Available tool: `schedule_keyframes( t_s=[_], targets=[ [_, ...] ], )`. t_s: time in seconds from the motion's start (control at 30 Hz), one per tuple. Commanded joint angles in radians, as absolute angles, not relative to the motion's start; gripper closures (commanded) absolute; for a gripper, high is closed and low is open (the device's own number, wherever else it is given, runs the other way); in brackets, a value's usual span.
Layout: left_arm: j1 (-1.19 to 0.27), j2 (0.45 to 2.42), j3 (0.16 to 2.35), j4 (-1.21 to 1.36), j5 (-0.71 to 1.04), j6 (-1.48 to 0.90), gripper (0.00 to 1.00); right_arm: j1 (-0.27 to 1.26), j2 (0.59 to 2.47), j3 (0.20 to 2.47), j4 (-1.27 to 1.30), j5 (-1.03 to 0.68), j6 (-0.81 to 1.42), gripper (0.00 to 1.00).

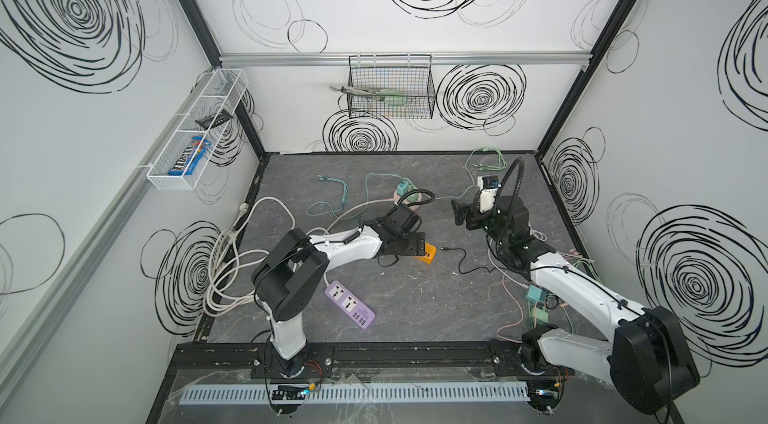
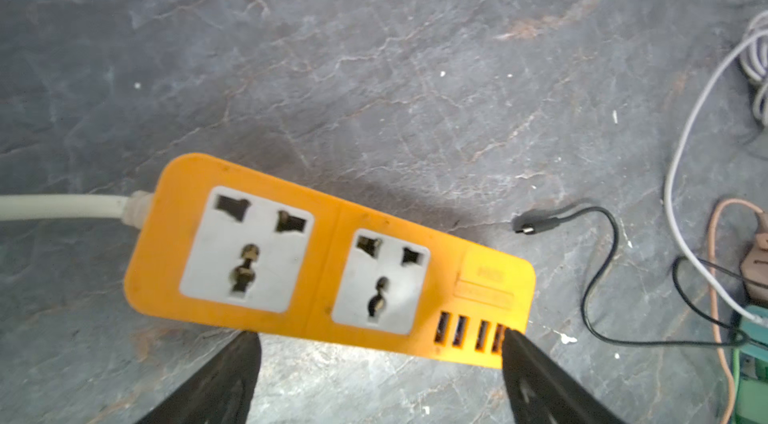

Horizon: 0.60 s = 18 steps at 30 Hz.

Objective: Insert the plug
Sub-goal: 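Drag the orange power strip toward the pink socket with the left gripper, then reach the right gripper to the orange strip and grasp it while the left holds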

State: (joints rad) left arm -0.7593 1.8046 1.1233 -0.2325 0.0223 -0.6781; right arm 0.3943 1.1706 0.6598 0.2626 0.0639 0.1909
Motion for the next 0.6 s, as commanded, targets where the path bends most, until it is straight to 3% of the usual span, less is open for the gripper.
schedule_keyframes(
  t_s=[0.0, 0.2, 0.37, 0.57],
  targets=[
    [-0.766, 1.770, 1.155, -0.170, 0.008, -0.628, 0.04, 0.394, 1.175, 0.683, 0.249, 0.069, 0.202, 0.03],
    [-0.702, 1.698, 1.103, -0.094, -0.074, -0.574, 0.04, 0.393, 1.177, 0.680, 0.229, 0.055, 0.206, 0.03],
    [-0.592, 1.736, 1.123, -0.088, 0.019, -0.548, 0.04, 0.393, 1.173, 0.660, 0.186, -0.021, 0.225, 0.03],
    [-0.524, 1.775, 1.127, -0.027, 0.126, -0.545, 0.04, 0.400, 1.188, 0.613, 0.190, -0.291, 0.161, 0.03]
  ],
)
